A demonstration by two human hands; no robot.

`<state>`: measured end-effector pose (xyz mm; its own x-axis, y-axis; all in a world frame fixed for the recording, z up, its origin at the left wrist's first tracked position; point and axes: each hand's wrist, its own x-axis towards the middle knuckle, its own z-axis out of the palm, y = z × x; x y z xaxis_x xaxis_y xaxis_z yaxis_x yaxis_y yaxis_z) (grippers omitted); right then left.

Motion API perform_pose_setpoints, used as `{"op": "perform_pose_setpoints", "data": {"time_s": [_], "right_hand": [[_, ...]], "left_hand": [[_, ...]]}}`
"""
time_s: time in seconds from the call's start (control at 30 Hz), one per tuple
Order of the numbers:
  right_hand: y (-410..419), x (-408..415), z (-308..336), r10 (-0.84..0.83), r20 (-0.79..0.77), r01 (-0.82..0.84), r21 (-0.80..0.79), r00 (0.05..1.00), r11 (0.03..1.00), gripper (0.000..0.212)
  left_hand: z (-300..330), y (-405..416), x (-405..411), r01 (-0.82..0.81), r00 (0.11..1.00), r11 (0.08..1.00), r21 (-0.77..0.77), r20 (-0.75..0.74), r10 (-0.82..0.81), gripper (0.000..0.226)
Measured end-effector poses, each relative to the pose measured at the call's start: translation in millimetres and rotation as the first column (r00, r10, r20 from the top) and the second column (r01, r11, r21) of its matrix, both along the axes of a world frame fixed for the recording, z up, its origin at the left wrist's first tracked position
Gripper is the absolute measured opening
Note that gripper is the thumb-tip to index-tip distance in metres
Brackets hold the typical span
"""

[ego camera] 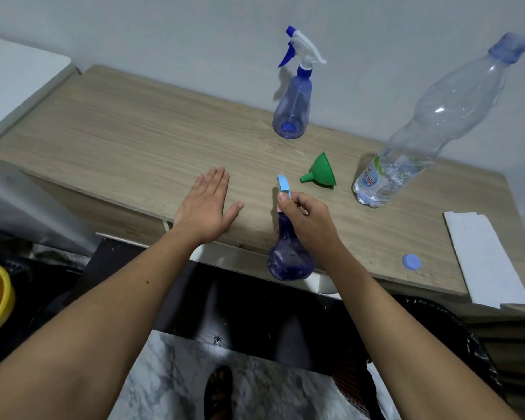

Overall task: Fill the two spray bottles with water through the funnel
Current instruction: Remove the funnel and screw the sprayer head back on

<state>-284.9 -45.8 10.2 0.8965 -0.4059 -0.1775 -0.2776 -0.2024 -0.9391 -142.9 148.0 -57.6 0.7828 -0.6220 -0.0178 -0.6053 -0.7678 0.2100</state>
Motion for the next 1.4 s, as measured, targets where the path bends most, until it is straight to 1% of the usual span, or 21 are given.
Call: {"op": "perform_pose_setpoints", "data": {"time_s": [0.13, 0.2, 0.27, 0.3, 0.37, 0.4, 0.5, 0.57, 0.63, 0.73, 0.83, 0.93, 1.0, 1.07, 1.2, 1.3, 1.4], "right_hand": [[-3, -3, 7, -0.054, 0.007, 0.054, 0.046, 0.999, 0.997, 0.04], [-3, -4, 11, -0.07, 0.018, 0.069, 0.043, 0.997, 0.997, 0.051], [-6, -7, 15, -0.074, 0.039, 0.074, 0.003, 0.997, 0.997, 0.062], [-7, -7, 18, -0.082, 0.044, 0.082, 0.006, 0.996, 0.997, 0.06], [-11, -8, 24, -0.098, 0.077, 0.092, 0.08, 0.992, 0.992, 0.045], [-12, -8, 26, -0.107, 0.095, 0.096, 0.116, 0.99, 0.989, 0.041], [-16, -2, 31, -0.102, 0.143, 0.072, 0.202, 0.984, 0.977, 0.045], [-15, 4, 35, -0.099, 0.176, 0.049, 0.266, 0.979, 0.963, 0.041], [-13, 10, 41, -0.127, 0.208, 0.057, 0.313, 0.97, 0.948, 0.033], [-9, 22, 50, -0.126, 0.244, 0.036, 0.341, 0.962, 0.939, 0.03], [-6, 39, 57, -0.089, 0.273, -0.007, 0.331, 0.958, 0.943, 0.027], [-6, 58, 64, -0.081, 0.31, -0.024, 0.321, 0.947, 0.947, 0.022], [-7, 74, 70, -0.063, 0.327, -0.039, 0.295, 0.943, 0.955, 0.018], [-8, 91, 75, -0.041, 0.34, -0.051, 0.257, 0.94, 0.965, 0.019], [-10, 128, 78, -0.045, 0.344, -0.024, 0.194, 0.938, 0.981, 0.02], [-15, 156, 75, -0.052, 0.324, 0.008, 0.134, 0.945, 0.991, 0.015], [-20, 184, 71, -0.05, 0.308, 0.021, 0.097, 0.95, 0.995, 0.017]], "left_hand": [[-1, 0, 0, 0.008, 1.0, 1.0, 0.002, 0.004, -0.008, 0.083], [-1, 0, 0, 0.006, 1.0, 1.0, 0.003, -0.002, -0.006, 0.084], [-1, 0, 0, 0.007, 1.0, 1.0, -0.003, -0.004, -0.007, 0.087], [0, 0, 0, 0.009, 1.0, 1.0, -0.012, -0.006, -0.009, 0.09], [-1, 0, 0, 0.011, 1.0, 0.999, -0.045, -0.025, -0.012, 0.093], [-1, 1, 1, 0.013, 0.999, 0.997, -0.072, -0.039, -0.016, 0.093], [3, 5, 1, 0.043, 0.991, 0.974, -0.223, -0.115, -0.07, 0.101], [9, 5, -5, 0.055, 0.971, 0.931, -0.361, -0.2, -0.135, 0.113], [17, 0, -14, 0.056, 0.946, 0.894, -0.444, -0.262, -0.19, 0.12], [27, -14, -22, 0.092, 0.932, 0.863, -0.497, -0.262, -0.25, 0.115], [36, -25, -18, 0.092, 0.927, 0.797, -0.597, -0.241, -0.288, 0.102], [44, -29, -6, -0.006, 0.922, 0.718, -0.696, -0.282, -0.265, 0.097], [47, -30, 5, -0.069, 0.918, 0.687, -0.724, -0.315, -0.239, 0.098], [51, -33, 17, -0.105, 0.925, 0.666, -0.739, -0.318, -0.207, 0.098], [55, -42, 45, -0.164, 0.933, 0.63, -0.759, -0.327, -0.152, 0.096], [53, -46, 72, -0.204, 0.935, 0.629, -0.75, -0.34, -0.102, 0.096], [49, -50, 98, -0.236, 0.933, 0.644, -0.727, -0.354, -0.058, 0.101]]}}
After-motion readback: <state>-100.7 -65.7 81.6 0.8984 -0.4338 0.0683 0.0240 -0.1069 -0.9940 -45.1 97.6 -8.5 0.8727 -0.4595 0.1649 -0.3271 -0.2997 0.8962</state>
